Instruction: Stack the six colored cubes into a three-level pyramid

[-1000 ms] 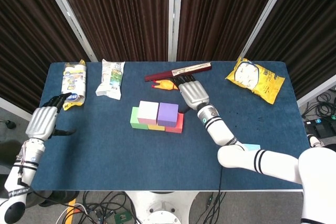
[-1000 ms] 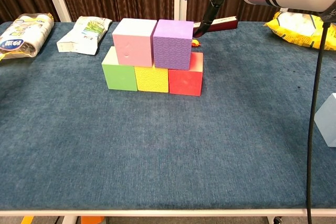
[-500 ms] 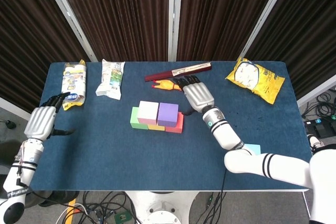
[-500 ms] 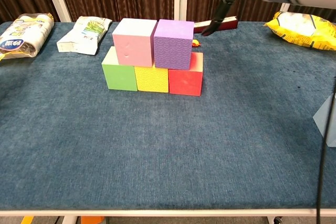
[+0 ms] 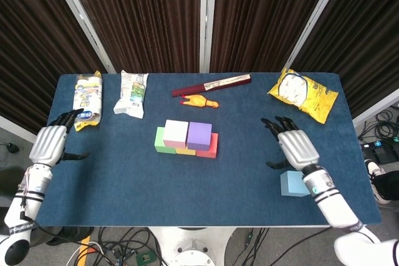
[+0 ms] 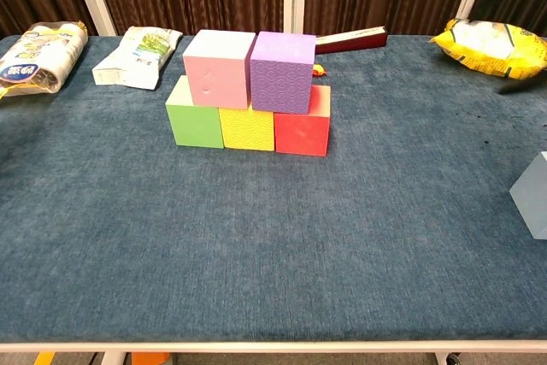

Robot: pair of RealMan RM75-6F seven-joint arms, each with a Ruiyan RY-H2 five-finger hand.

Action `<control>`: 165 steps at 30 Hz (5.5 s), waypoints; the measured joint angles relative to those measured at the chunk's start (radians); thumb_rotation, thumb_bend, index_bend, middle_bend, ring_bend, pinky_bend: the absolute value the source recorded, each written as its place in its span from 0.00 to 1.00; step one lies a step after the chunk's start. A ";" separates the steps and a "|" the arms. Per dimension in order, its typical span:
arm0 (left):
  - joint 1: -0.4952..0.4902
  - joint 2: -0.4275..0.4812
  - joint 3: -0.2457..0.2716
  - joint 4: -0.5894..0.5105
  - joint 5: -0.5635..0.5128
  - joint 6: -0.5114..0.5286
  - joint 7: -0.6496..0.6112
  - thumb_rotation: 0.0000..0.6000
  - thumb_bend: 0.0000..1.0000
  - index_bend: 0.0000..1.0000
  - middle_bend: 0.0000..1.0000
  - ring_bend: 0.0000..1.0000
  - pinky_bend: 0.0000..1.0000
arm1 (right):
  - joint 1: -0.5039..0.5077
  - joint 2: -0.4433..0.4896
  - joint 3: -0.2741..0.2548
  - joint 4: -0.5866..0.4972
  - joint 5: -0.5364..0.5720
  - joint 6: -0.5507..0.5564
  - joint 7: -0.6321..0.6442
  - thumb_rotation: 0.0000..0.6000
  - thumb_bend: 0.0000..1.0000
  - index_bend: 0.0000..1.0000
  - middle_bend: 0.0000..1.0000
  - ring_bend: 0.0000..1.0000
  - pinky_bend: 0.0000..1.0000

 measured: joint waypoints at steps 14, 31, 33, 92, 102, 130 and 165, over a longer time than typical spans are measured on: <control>-0.008 0.002 -0.007 -0.003 -0.007 -0.010 -0.001 1.00 0.02 0.10 0.12 0.10 0.26 | -0.292 -0.090 -0.124 0.141 -0.184 0.190 0.150 1.00 0.03 0.00 0.20 0.00 0.01; -0.001 0.012 -0.008 -0.024 -0.018 0.002 0.010 1.00 0.02 0.10 0.12 0.10 0.26 | -0.319 -0.186 -0.108 0.334 -0.267 0.081 0.182 1.00 0.03 0.06 0.27 0.01 0.03; 0.000 0.012 -0.007 -0.024 -0.019 0.002 0.010 1.00 0.02 0.10 0.12 0.10 0.26 | -0.324 -0.190 -0.105 0.341 -0.277 0.085 0.180 1.00 0.06 0.14 0.32 0.04 0.06; 0.006 0.025 0.012 -0.061 0.012 0.014 0.030 1.00 0.02 0.10 0.12 0.10 0.26 | 0.663 -0.305 0.325 0.137 0.820 -0.112 -0.321 1.00 0.13 0.29 0.43 0.14 0.07; 0.009 0.023 0.014 -0.054 0.018 0.015 0.020 1.00 0.02 0.10 0.12 0.10 0.26 | 0.689 -0.351 0.340 0.146 0.858 -0.069 -0.374 1.00 0.13 0.28 0.42 0.13 0.06; 0.018 0.017 0.017 -0.035 0.029 0.016 -0.007 1.00 0.02 0.10 0.12 0.10 0.26 | 0.667 -0.355 0.358 0.120 0.852 -0.081 -0.403 1.00 0.08 0.00 0.12 0.00 0.00; 0.022 0.015 0.016 -0.026 0.032 0.014 -0.018 1.00 0.02 0.10 0.11 0.10 0.26 | 0.595 -0.390 0.341 0.179 0.757 -0.108 -0.312 1.00 0.17 0.08 0.40 0.09 0.00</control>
